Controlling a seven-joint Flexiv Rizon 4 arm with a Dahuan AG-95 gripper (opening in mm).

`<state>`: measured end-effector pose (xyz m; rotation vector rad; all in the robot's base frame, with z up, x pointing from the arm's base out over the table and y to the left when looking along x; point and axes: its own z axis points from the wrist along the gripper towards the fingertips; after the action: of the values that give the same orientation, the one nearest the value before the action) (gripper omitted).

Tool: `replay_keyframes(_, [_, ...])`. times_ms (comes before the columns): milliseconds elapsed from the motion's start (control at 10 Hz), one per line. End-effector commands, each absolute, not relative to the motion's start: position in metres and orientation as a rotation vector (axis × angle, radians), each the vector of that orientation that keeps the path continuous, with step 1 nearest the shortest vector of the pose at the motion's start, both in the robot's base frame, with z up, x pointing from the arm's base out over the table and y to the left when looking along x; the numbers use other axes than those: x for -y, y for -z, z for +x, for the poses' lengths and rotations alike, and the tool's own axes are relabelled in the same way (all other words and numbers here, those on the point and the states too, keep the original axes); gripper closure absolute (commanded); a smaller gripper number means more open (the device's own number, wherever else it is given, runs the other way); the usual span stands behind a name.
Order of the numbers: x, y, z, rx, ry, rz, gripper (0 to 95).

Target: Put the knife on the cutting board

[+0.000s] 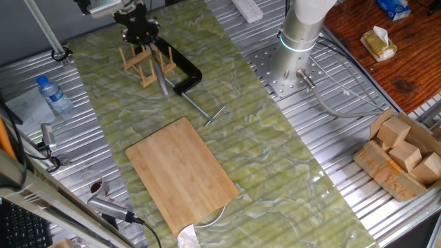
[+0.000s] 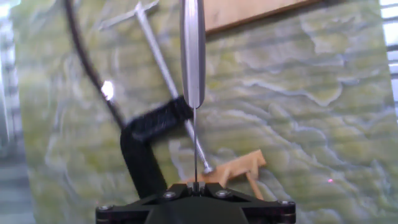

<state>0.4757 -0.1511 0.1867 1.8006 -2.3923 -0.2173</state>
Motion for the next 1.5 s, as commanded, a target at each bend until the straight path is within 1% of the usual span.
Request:
replay_keyframes(100, [0.104, -0.183, 0.475, 2.722, 0.221, 1.244, 95.0])
replay_keyframes(300, [0.095, -0.185, 0.481, 2.774, 0.246, 1.113, 95.0])
replay_keyframes(900, [0.093, -0.185, 0.482, 2.814, 0.247, 1.026, 95.0])
replay_keyframes(1100, [0.093, -0.185, 0.482, 2.86, 0.282, 0.876, 95.0])
replay_keyframes(1500, [0.093, -0.185, 0.482, 2.9, 0.297, 0.725, 95.0])
